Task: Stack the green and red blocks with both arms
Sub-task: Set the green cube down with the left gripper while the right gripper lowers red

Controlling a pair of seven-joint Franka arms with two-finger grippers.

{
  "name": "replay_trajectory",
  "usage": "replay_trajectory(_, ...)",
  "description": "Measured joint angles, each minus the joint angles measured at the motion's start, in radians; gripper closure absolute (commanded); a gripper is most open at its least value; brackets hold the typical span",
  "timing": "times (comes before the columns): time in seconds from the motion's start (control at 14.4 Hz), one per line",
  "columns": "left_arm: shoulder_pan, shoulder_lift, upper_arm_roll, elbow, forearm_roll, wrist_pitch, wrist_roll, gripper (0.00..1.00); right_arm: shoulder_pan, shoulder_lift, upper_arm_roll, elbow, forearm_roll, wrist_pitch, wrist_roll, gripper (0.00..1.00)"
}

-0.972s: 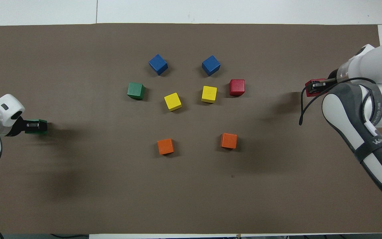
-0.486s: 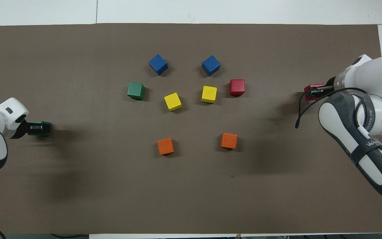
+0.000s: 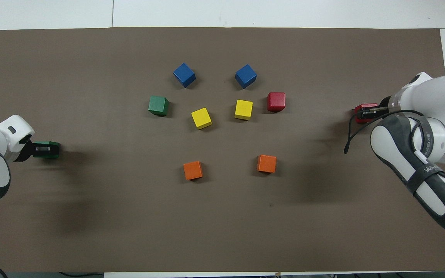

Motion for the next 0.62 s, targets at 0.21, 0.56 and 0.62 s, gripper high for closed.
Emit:
replay_trajectory(0.21, 0.000, 0.000, 0.000, 0.026, 0.000, -0.027, 0.048, 0.00, -0.005, 0.000, 0.000, -0.004, 0.002, 0.000, 0.000, 0.98)
replay_trajectory(0.56, -0.023, 0.001, -0.023, 0.256, -0.006, -0.241, 0.060, 0.00, -0.006, 0.000, 0.000, -0.010, 0.002, 0.000, 0.000, 0.57)
replay_trajectory(0.62, -0.048, 0.004, -0.025, 0.306, -0.022, -0.284, 0.049, 0.00, -0.006, 0.000, 0.000, -0.011, 0.002, 0.001, 0.000, 0.20)
